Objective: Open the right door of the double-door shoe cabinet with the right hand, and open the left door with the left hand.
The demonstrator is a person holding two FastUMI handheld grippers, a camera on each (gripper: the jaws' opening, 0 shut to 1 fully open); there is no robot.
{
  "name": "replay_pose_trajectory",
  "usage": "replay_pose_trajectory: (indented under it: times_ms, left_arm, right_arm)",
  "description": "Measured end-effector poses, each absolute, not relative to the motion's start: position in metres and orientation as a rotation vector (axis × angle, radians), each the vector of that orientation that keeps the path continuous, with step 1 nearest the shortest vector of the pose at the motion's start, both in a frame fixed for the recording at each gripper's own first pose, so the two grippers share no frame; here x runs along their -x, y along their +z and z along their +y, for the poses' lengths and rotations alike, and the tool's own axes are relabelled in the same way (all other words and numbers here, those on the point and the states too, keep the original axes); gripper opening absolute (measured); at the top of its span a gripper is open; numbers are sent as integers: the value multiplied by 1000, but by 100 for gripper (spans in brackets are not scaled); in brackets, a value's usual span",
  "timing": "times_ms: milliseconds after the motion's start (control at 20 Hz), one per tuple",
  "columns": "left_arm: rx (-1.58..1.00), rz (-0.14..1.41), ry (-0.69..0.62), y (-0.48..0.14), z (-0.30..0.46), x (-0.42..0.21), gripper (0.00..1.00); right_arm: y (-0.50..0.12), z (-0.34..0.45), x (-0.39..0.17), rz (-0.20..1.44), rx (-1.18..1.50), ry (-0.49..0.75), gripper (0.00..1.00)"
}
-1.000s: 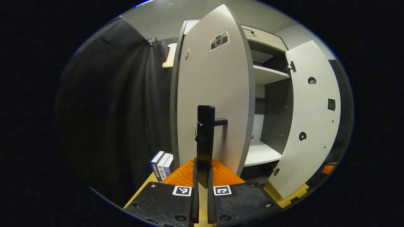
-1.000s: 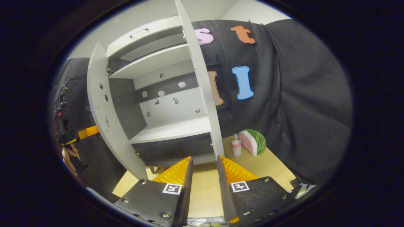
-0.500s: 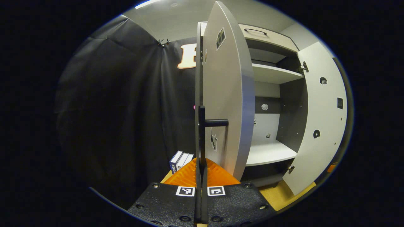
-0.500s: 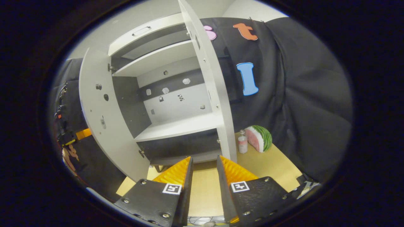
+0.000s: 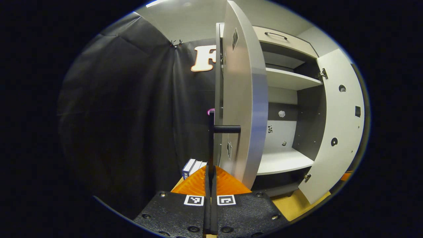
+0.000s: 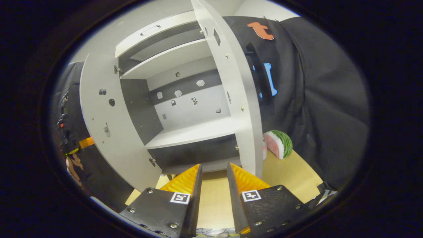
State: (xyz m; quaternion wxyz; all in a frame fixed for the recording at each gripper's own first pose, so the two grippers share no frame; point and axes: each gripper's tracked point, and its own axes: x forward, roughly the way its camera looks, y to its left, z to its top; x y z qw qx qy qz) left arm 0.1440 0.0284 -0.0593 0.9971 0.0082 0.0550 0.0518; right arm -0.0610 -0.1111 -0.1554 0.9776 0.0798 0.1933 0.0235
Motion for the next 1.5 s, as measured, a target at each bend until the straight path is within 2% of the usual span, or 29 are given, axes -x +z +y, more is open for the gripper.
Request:
replay_pose_trajectory:
  times_ms: [850,1500]
  left_arm:
    - [-9,109,-3,-58,26,-141,0]
    - [15,101,-12,-58,23,-143,1]
  right_arm:
    - [-152,-78,42,388,-153,104,42]
    - [-153,-76,40,385,-148,110,42]
